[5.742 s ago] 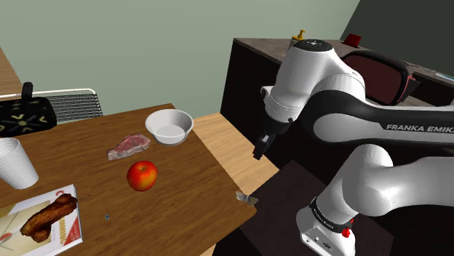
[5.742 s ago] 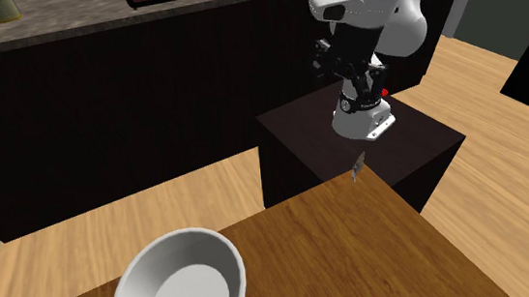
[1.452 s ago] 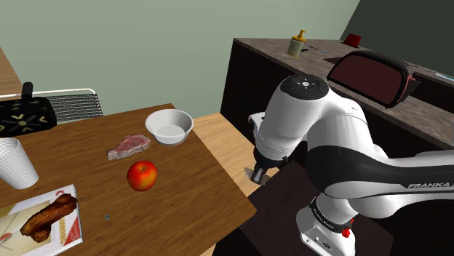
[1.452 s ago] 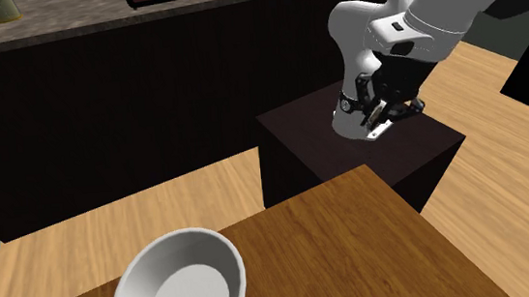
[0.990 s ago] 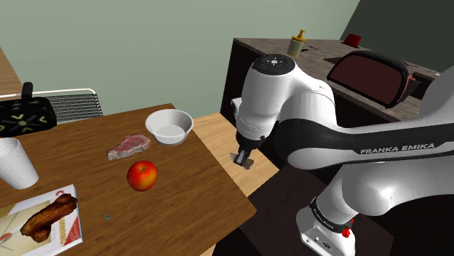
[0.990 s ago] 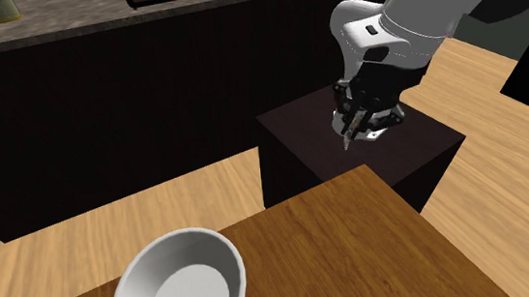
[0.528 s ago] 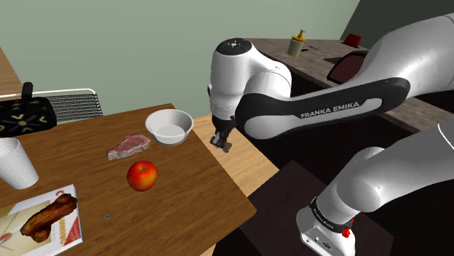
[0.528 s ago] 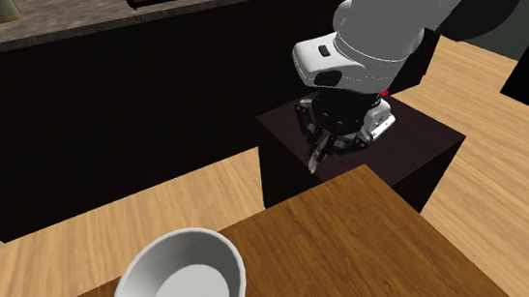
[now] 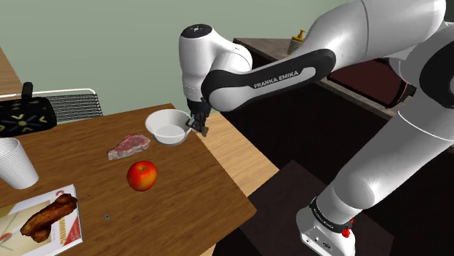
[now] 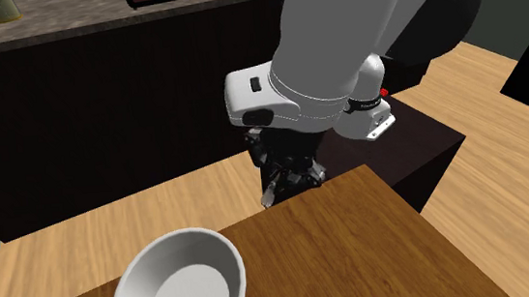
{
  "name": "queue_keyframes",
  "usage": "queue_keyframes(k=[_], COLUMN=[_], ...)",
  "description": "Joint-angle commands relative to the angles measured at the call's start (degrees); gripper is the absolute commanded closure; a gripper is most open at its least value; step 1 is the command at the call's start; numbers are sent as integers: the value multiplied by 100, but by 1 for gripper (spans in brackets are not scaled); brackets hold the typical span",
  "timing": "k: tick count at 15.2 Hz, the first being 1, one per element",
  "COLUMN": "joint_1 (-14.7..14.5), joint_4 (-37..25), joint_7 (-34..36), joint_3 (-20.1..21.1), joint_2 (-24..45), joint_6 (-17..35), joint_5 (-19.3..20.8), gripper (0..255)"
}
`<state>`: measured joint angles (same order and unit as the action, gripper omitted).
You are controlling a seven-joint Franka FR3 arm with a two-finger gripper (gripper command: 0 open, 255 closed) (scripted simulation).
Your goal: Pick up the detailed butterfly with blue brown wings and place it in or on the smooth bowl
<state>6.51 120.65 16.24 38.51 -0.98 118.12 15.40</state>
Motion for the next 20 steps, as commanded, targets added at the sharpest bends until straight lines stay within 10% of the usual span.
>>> queue_keyframes(k=[1, 14, 20], joint_1=[50, -938, -897], joint_4=[-515, -4759, -4434], joint_7=[50, -150, -9], joint_3=[-32, -607, -652], joint_2=[506, 3685, 3772], joint_6=[-139, -1639, -1266], joint_5=[345, 1796, 1874], gripper=[255, 255, 255])
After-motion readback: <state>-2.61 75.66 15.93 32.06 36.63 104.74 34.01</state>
